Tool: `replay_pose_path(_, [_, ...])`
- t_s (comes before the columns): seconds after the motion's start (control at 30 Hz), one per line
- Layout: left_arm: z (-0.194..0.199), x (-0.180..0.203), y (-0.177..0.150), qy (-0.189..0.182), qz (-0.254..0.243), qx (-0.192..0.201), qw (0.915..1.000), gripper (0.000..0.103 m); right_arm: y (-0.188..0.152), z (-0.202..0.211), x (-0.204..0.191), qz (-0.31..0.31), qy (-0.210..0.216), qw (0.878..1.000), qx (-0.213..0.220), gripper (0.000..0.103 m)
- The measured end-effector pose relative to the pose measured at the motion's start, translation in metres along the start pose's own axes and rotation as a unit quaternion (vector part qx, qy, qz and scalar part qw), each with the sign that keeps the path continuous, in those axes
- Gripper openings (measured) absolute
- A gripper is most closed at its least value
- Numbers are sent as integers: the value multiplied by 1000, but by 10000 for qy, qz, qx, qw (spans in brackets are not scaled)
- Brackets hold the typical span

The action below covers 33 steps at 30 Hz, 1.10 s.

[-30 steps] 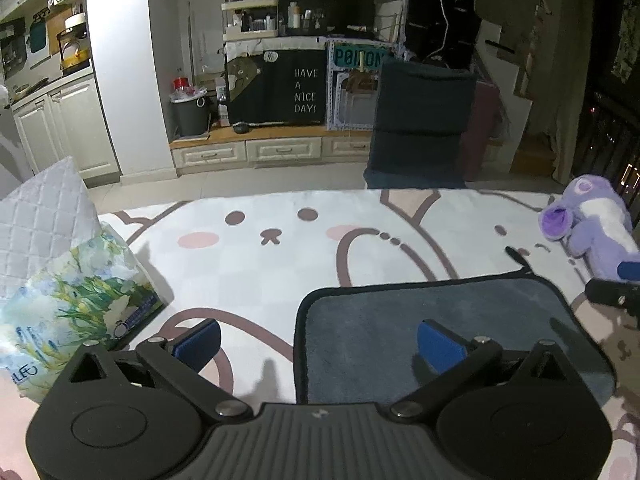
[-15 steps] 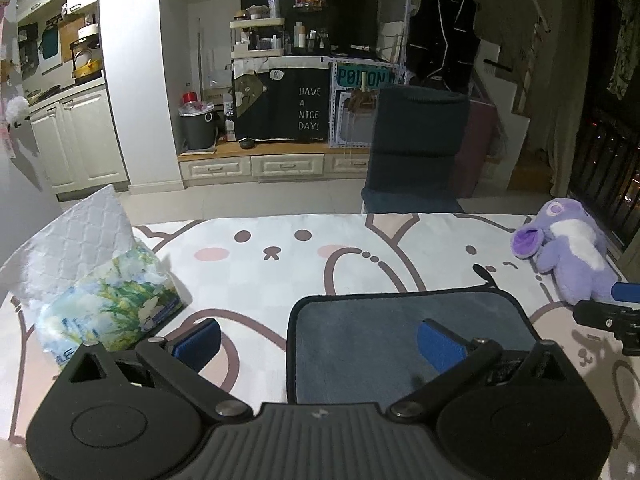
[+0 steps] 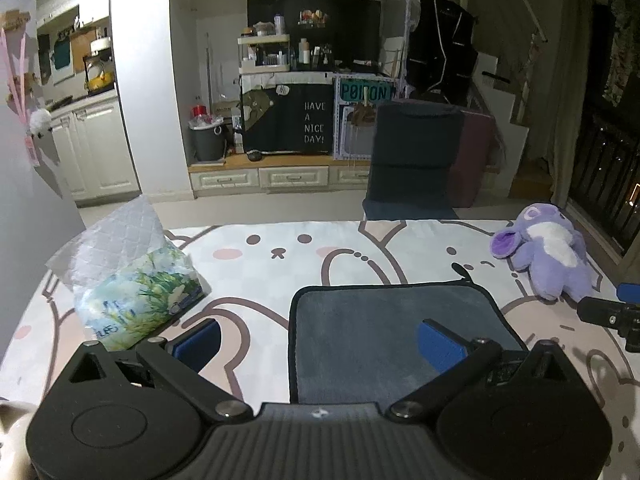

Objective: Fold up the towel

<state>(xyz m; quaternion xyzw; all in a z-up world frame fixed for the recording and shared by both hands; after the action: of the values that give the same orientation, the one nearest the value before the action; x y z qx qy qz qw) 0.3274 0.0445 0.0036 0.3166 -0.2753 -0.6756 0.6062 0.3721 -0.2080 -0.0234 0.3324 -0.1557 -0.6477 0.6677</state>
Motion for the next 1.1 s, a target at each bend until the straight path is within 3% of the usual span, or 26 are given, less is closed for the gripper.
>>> replay_pose_path(0.53, [90, 30, -19, 4, -240, 314, 9992, 103, -25, 83, -12, 87, 177, 9995, 265, 103])
replay_pose_path(0.87, [144, 34, -40, 376, -203, 460, 9980, 103, -45, 135, -17, 35, 192, 9986, 496, 103])
replay_pose_path(1.1, [173, 38, -57, 437, -316, 662, 9963, 103, -65, 161, -14, 31, 75, 9984, 559, 103])
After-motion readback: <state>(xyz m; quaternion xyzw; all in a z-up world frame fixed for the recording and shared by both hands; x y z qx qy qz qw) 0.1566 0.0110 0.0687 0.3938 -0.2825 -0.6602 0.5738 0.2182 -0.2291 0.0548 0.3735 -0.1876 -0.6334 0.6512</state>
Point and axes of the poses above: each gripper's, at about its wrist camera, not at the fingertips, and z roughly against the way its jaws point, x to its right, y to its top, the point moved 1 cm from there along -z, roughly the way its jaws point, and after that the axes turned 7 degrees about -z, right-handed, at the moved point
